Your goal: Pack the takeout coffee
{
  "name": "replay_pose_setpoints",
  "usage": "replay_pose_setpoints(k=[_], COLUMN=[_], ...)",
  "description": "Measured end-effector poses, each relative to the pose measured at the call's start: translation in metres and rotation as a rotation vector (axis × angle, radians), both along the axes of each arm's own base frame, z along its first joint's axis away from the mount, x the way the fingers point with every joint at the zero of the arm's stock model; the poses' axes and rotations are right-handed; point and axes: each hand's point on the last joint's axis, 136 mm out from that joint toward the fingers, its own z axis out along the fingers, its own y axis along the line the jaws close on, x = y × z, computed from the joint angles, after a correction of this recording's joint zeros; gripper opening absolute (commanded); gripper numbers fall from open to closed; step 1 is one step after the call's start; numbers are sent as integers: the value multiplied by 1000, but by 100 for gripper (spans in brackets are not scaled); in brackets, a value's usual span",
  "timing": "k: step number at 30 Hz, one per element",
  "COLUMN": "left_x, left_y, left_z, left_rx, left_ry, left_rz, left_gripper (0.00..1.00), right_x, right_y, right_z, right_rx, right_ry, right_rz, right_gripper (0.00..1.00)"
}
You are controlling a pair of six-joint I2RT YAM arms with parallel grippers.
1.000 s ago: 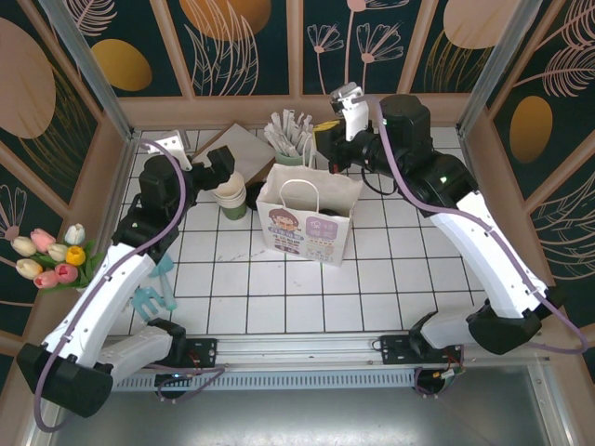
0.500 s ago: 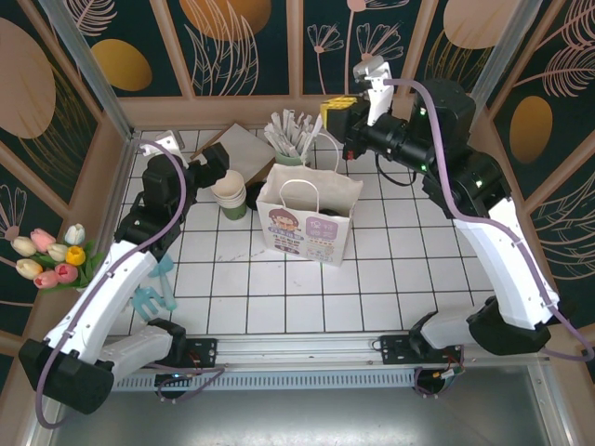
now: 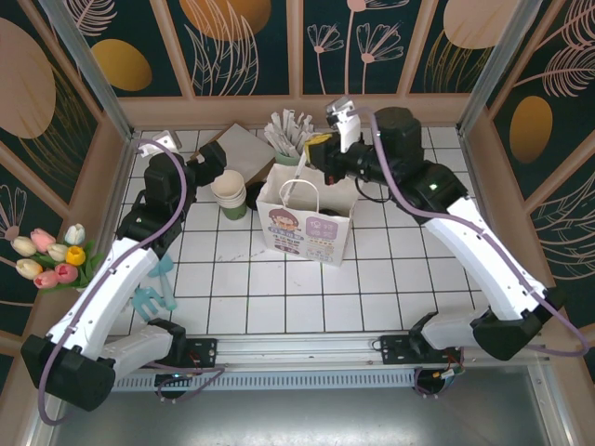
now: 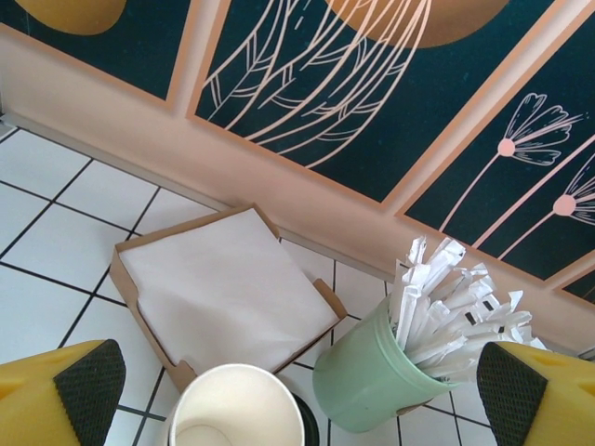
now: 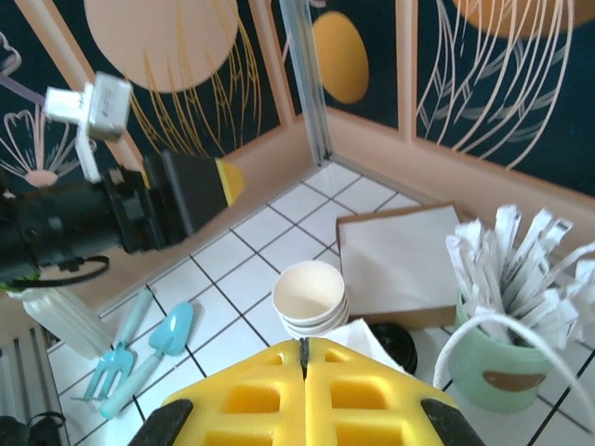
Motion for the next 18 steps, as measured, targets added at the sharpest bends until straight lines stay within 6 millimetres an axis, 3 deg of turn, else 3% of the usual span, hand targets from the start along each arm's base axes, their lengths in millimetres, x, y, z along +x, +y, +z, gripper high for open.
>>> replay_pose_setpoints(k=[5,10,12,13,15,17,18], left_x=[12,32,43,50,67,86,94], left_y=[4,20,27,29,31,30,30], left_z=[-9,-27,-35,-40,-50,-62,-68], left_rx=[3,10,7,8,5,-15,-29], left_ry=[13,45,57,70,100,131,144], left_rz=[22,78,95,99,96,77,72], left_gripper=[99,99,99,98,97,94,92], right_x=[8,8,6,6,9,12,12], right_y=[16,10,-1,-7,-19,-26,-28], right_z=[-29,-76,-96,-104,-113,-112,-110], right_rx=[7,-47,-75,-89,-113,-126,-128], right_ry=[43,116,160,184,213,218,218], right_rz=[37,9,-17,-35,-74,-103,-111], right_gripper=[0,4,23,38,60,98,99])
